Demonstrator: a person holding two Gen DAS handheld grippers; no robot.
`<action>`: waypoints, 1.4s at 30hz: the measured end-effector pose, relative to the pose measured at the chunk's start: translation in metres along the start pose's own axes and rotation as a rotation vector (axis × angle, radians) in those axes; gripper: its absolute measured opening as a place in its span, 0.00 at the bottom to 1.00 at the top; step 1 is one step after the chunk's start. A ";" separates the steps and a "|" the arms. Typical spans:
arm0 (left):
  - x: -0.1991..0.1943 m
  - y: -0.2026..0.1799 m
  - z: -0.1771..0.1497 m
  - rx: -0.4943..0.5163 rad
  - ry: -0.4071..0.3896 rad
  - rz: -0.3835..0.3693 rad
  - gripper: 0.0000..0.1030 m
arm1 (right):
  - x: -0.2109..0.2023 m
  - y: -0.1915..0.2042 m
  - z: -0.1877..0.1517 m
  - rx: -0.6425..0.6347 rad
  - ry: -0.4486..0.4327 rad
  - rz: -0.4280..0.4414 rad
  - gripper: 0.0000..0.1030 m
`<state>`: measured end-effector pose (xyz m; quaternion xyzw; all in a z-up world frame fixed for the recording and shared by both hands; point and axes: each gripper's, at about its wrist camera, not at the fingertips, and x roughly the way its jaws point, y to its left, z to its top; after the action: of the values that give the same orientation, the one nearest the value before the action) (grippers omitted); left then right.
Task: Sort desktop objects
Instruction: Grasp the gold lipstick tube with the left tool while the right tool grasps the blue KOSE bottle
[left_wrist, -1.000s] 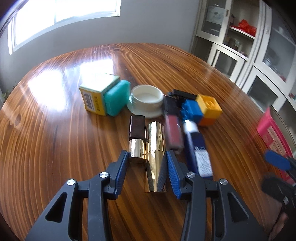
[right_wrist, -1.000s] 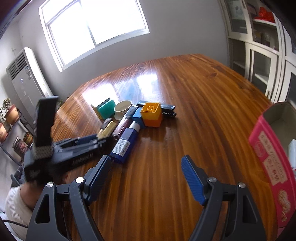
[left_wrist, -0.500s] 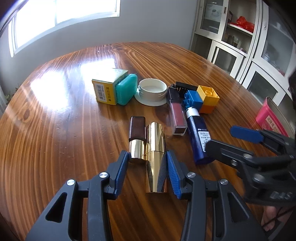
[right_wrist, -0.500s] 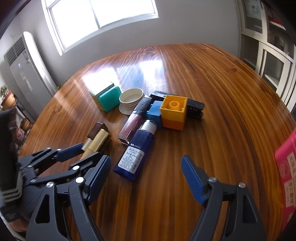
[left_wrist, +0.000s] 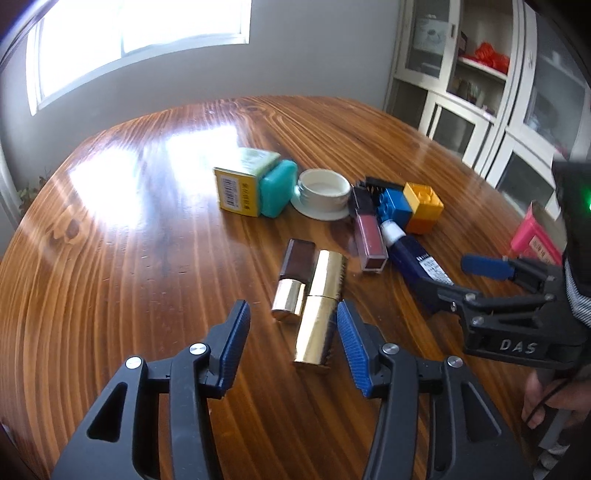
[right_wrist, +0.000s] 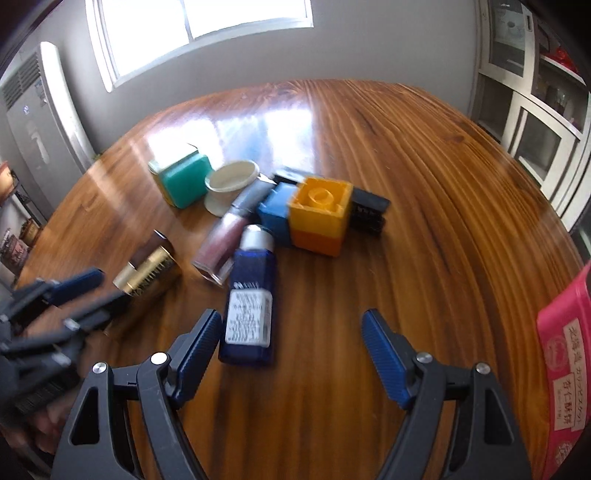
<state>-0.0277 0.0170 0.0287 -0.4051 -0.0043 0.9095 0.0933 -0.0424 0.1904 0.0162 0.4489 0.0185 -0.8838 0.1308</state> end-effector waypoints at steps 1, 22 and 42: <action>-0.002 0.002 0.000 -0.008 -0.009 -0.005 0.54 | -0.002 0.000 -0.002 -0.006 -0.005 -0.016 0.79; 0.012 -0.017 -0.007 0.045 0.060 -0.041 0.54 | -0.009 -0.001 -0.011 -0.081 -0.043 -0.012 0.31; 0.030 -0.043 0.008 0.034 0.045 0.012 0.24 | -0.036 -0.039 -0.036 0.026 -0.060 0.023 0.31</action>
<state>-0.0462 0.0654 0.0155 -0.4239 0.0156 0.9006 0.0947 -0.0034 0.2413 0.0196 0.4240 -0.0023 -0.8955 0.1354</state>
